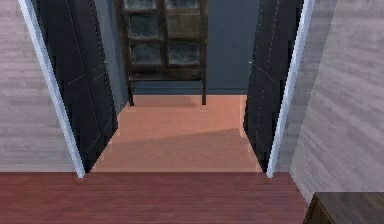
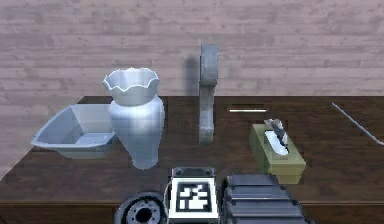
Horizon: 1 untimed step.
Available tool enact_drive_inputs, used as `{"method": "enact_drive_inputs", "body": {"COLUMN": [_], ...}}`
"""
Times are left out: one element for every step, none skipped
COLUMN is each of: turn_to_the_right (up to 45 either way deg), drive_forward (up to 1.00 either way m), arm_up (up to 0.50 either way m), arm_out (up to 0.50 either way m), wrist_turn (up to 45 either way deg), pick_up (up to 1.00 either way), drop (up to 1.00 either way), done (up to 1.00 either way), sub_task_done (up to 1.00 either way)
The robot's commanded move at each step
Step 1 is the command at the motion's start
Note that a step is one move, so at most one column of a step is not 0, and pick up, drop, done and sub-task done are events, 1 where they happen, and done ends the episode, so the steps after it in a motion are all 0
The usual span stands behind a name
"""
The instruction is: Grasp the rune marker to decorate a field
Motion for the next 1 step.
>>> {"method": "enact_drive_inputs", "body": {"turn_to_the_right": [0.0], "drive_forward": [0.0], "arm_up": [0.0], "arm_out": [0.24], "wrist_turn": [0.0], "pick_up": [0.0], "drop": [0.0], "done": [0.0], "sub_task_done": [0.0]}}
